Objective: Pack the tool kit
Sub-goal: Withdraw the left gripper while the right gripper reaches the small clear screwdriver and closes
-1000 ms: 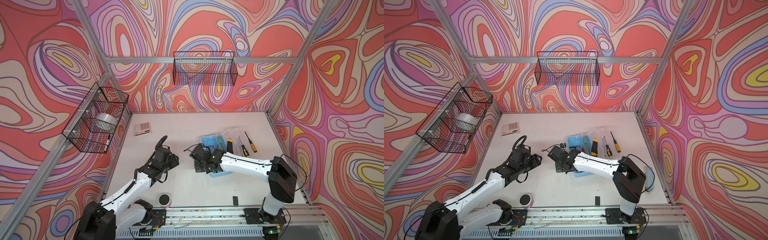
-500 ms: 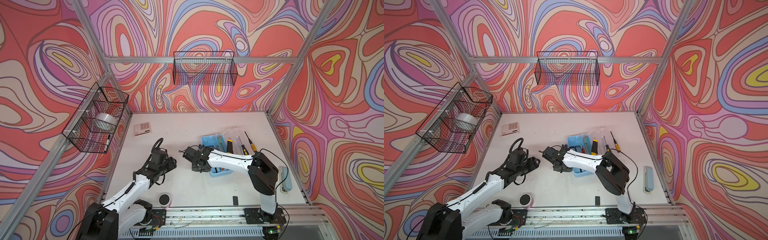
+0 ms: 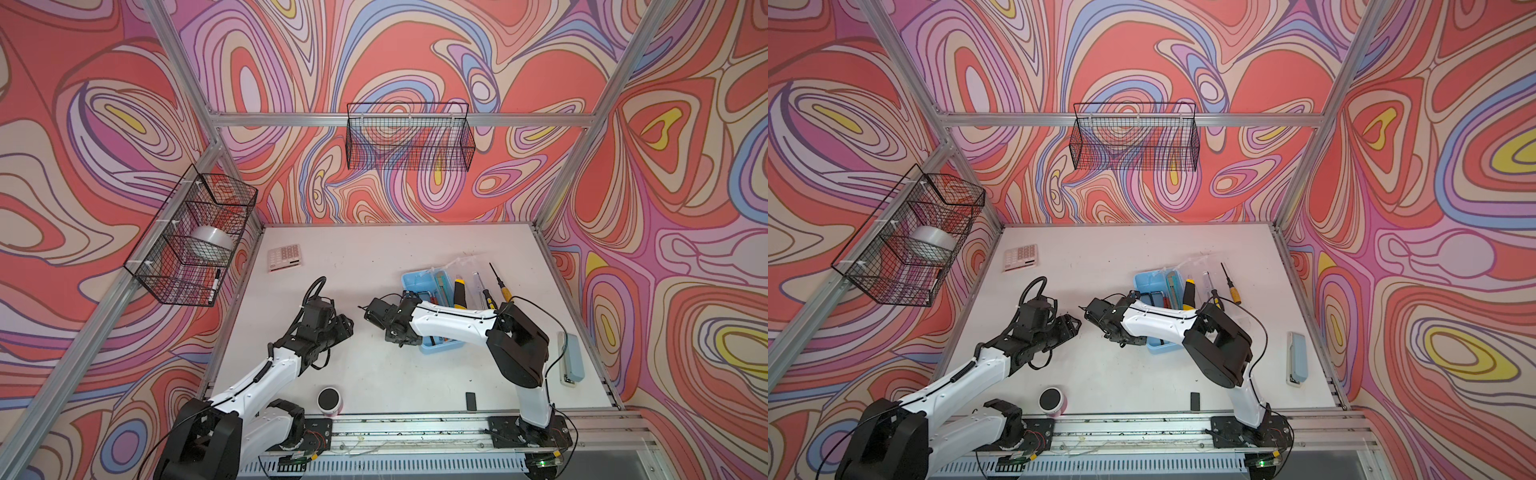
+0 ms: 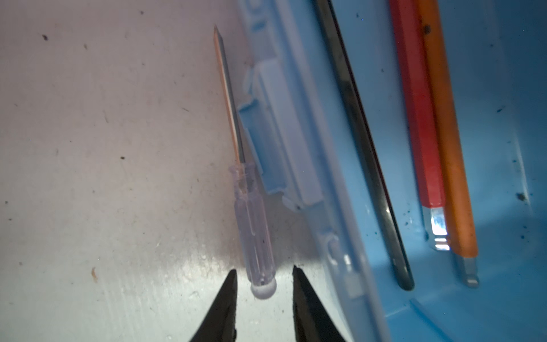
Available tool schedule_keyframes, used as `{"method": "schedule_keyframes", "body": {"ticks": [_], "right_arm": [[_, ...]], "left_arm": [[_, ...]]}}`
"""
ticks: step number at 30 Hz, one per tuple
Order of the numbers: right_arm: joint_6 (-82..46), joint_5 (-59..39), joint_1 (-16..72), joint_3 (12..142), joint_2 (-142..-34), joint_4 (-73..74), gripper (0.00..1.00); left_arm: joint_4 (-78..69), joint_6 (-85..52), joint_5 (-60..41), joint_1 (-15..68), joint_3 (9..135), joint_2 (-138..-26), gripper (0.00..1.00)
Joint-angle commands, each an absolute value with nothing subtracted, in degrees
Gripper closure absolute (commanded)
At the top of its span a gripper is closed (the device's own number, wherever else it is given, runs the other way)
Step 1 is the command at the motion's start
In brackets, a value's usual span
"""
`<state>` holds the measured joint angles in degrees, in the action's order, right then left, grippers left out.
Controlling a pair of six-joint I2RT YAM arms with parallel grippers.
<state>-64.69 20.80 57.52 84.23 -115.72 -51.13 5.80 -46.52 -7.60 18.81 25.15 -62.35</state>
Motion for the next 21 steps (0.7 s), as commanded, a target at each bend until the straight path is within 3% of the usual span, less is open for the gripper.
{"method": "schedule_keyframes", "body": {"ticks": [1, 15, 21], "right_arm": [[-66.0, 23.4, 57.0, 85.0, -117.9, -51.9, 0.69], [-62.9, 23.5, 57.1, 89.4, -123.1, -53.5, 0.69], [-61.9, 22.0, 57.1, 89.1, -124.2, -51.8, 0.81]], "left_arm": [[4.7, -46.4, -8.0, 18.1, 24.3, -62.5, 0.38], [4.1, -46.1, -8.0, 17.5, 23.6, -62.7, 0.38], [4.2, -45.8, -7.9, 17.4, 23.4, -62.2, 0.38]]}}
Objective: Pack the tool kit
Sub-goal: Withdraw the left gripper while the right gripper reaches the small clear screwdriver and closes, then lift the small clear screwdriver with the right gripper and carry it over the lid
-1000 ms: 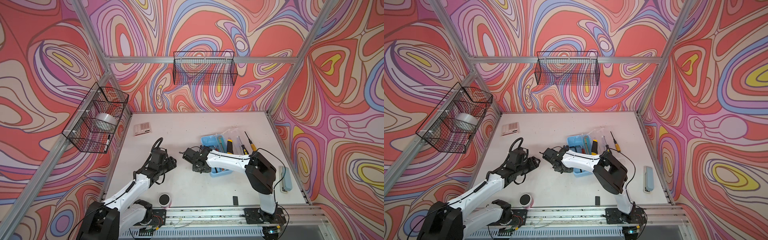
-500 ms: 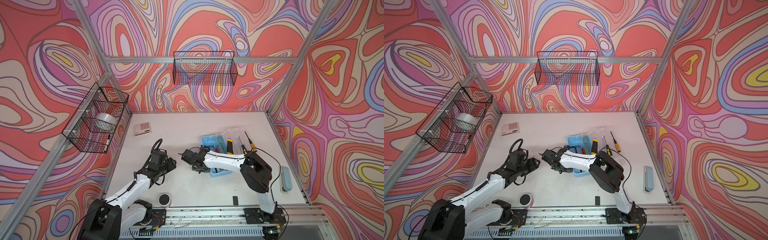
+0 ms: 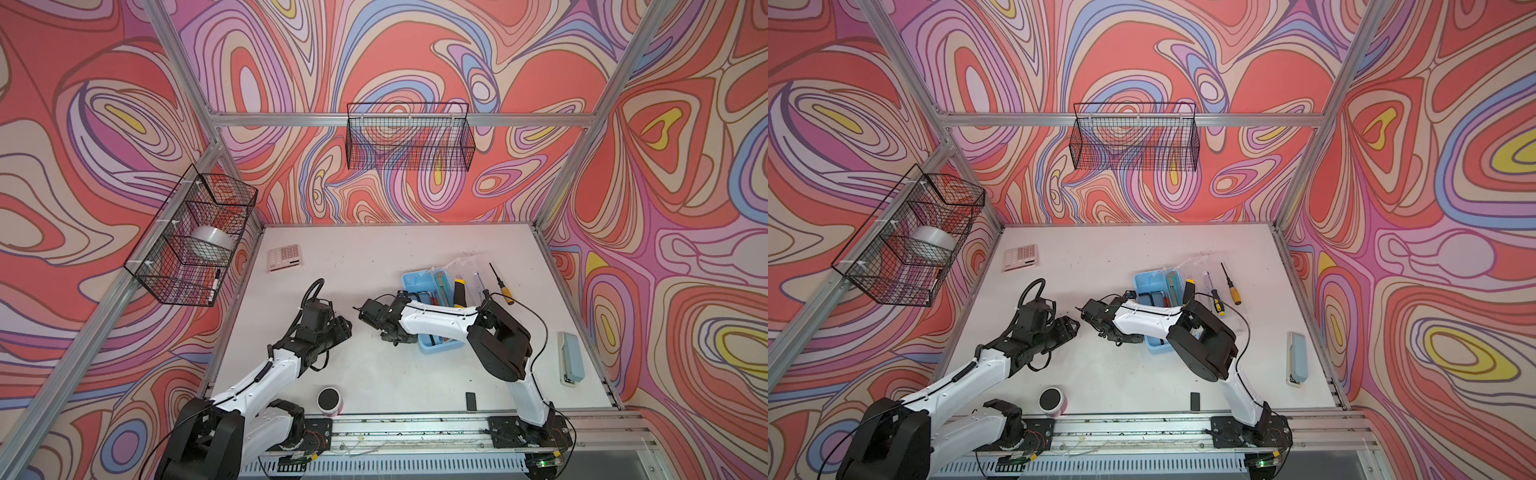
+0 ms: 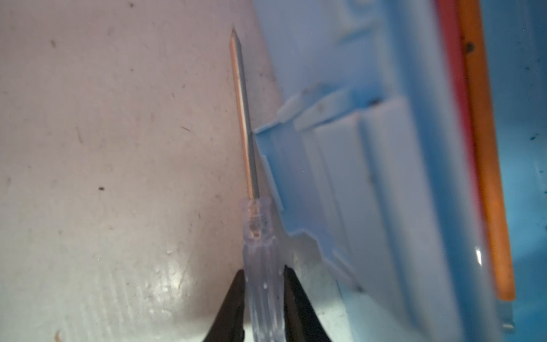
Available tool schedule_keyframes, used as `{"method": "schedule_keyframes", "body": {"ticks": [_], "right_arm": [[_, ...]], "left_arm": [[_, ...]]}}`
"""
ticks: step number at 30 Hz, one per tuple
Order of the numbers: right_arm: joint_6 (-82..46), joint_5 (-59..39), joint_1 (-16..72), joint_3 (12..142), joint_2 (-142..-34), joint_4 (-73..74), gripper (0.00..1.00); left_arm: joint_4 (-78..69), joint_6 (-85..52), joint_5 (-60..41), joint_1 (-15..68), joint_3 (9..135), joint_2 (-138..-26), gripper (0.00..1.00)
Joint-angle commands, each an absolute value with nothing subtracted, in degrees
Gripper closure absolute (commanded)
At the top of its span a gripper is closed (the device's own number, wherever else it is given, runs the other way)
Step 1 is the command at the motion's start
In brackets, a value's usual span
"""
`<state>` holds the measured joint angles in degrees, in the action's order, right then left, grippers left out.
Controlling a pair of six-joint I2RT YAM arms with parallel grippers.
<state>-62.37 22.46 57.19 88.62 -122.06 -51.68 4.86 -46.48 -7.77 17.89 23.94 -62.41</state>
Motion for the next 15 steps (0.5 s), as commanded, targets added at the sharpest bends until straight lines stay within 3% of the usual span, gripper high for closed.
{"method": "schedule_keyframes", "body": {"ticks": [1, 6, 10, 15], "right_arm": [[-61.6, 21.8, 57.1, 89.1, -124.3, -51.7, 0.81], [-60.4, 20.6, 57.1, 88.6, -124.4, -51.1, 0.82], [-57.8, 19.1, 57.1, 87.9, -123.6, -49.5, 0.93], [-51.6, 14.1, 57.1, 84.7, -121.7, -44.6, 0.91]], "left_arm": [[4.2, -45.8, -7.9, 17.4, 23.3, -62.2, 0.38], [4.2, -45.8, -7.9, 17.3, 23.3, -62.0, 0.38], [4.5, -46.0, -8.1, 17.4, 23.5, -61.9, 0.38], [4.7, -46.1, -8.0, 17.3, 24.1, -62.5, 0.38]]}}
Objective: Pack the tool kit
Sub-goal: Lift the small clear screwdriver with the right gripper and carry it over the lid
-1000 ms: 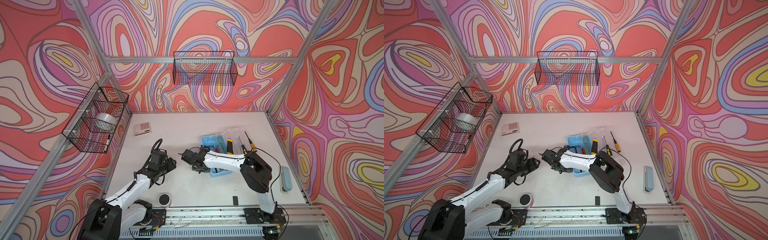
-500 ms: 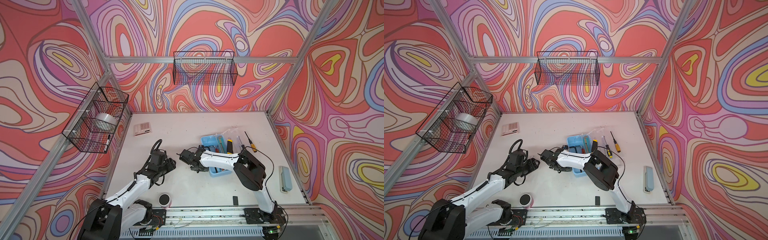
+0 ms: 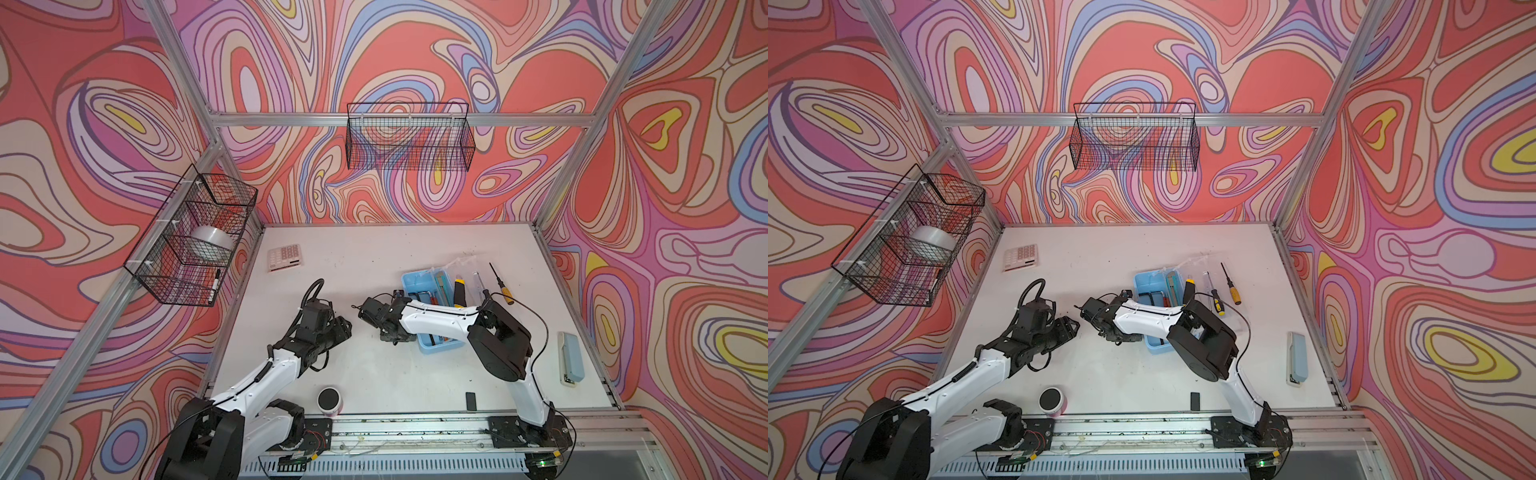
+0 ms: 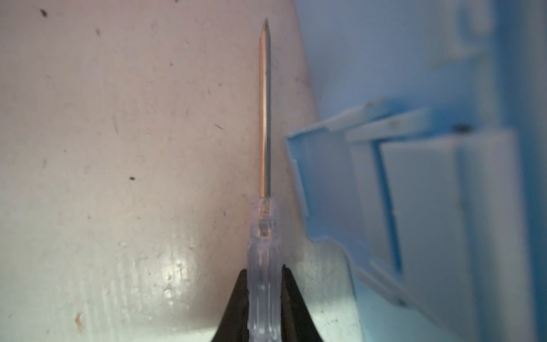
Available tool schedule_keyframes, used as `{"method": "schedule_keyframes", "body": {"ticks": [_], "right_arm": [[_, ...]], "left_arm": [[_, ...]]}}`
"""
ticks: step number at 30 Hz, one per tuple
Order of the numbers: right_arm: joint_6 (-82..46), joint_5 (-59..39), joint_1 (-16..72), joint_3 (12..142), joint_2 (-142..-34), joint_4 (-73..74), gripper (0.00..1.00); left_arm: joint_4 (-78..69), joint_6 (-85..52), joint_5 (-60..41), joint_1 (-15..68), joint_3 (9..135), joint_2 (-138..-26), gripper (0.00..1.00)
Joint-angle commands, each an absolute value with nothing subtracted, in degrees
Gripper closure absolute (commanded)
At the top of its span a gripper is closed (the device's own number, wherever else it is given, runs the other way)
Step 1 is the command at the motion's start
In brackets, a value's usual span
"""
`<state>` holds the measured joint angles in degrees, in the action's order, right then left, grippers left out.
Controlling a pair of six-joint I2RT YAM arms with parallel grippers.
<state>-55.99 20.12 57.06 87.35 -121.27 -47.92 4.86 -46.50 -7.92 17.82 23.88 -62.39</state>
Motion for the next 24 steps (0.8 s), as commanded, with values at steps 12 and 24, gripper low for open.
{"method": "schedule_keyframes", "body": {"ticks": [12, 24], "right_arm": [[-49.8, 10.2, 57.0, 77.8, -120.8, -39.2, 0.85], [-46.1, 10.2, 57.1, 76.6, -116.2, -38.8, 1.00]], "left_arm": [[5.6, -45.7, -7.9, 17.4, 25.9, -64.0, 0.38], [6.6, -45.2, -8.0, 17.4, 28.7, -64.7, 0.39]]}}
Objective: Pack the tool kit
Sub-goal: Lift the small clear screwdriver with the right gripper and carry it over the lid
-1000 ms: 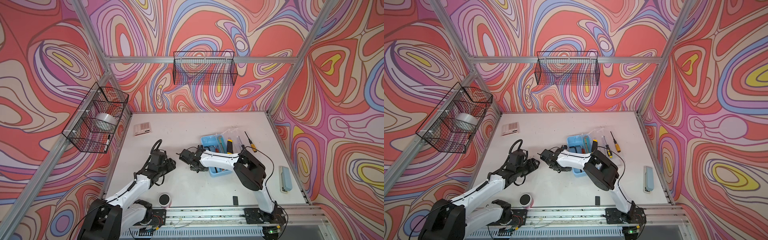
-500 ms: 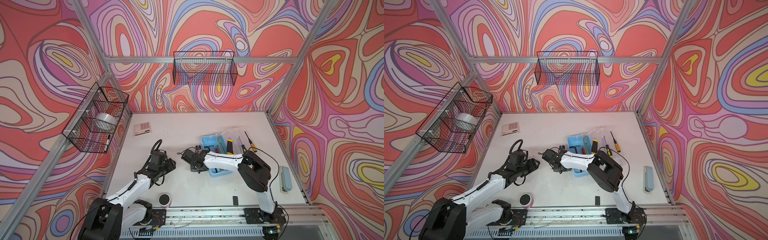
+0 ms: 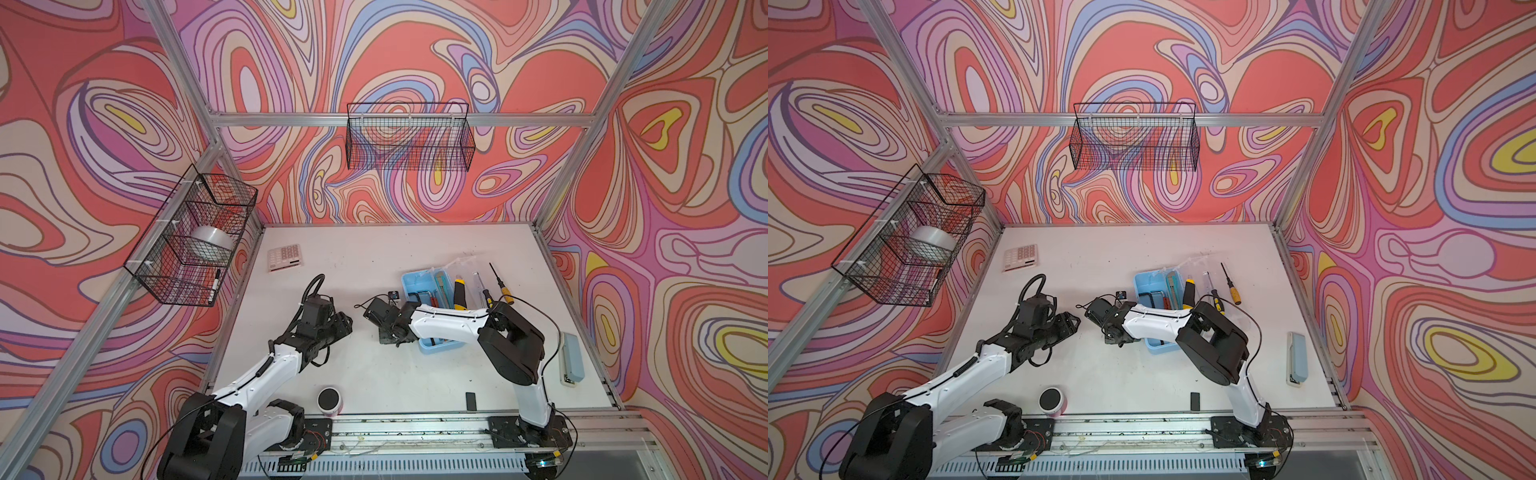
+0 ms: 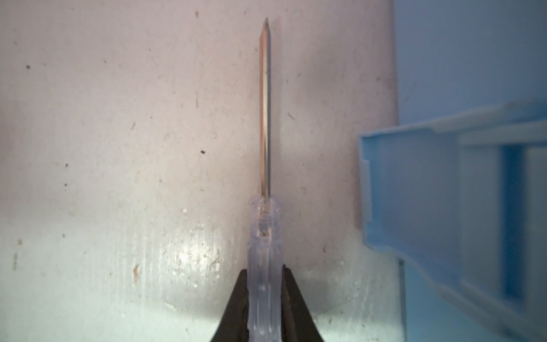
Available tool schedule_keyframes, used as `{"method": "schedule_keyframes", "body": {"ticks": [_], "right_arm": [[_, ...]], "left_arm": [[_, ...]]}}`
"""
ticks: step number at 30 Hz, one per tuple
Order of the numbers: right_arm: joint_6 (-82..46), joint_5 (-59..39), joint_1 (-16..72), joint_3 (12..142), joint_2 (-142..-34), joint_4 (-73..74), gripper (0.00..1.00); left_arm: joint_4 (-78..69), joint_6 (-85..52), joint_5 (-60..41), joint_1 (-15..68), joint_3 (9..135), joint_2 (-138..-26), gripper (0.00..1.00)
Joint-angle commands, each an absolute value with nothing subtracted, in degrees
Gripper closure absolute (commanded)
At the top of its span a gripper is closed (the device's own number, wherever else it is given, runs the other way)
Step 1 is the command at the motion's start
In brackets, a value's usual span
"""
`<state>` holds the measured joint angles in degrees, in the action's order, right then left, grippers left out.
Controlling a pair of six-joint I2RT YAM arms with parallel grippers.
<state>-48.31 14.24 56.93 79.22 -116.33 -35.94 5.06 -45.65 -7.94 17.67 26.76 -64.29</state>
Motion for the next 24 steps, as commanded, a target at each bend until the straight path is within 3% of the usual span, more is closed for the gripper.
{"method": "schedule_keyframes", "body": {"ticks": [1, 8, 14, 24], "right_arm": [[-45.2, 10.1, 57.0, 76.2, -114.7, -38.3, 1.00], [-38.6, 8.8, 57.1, 75.2, -105.3, -38.1, 1.00], [-34.7, 15.8, 55.0, 76.7, -97.2, -46.0, 1.00], [-24.6, 21.0, 32.9, 75.6, -86.2, -55.1, 1.00]], "left_arm": [[6.6, -45.3, -8.1, 17.4, 28.9, -64.7, 0.39], [6.3, -45.5, -7.3, 17.4, 29.0, -65.3, 0.39], [5.5, -45.2, -7.9, 17.3, 31.8, -66.2, 0.40], [4.3, -45.1, -8.2, 17.4, 32.5, -67.2, 0.40]]}}
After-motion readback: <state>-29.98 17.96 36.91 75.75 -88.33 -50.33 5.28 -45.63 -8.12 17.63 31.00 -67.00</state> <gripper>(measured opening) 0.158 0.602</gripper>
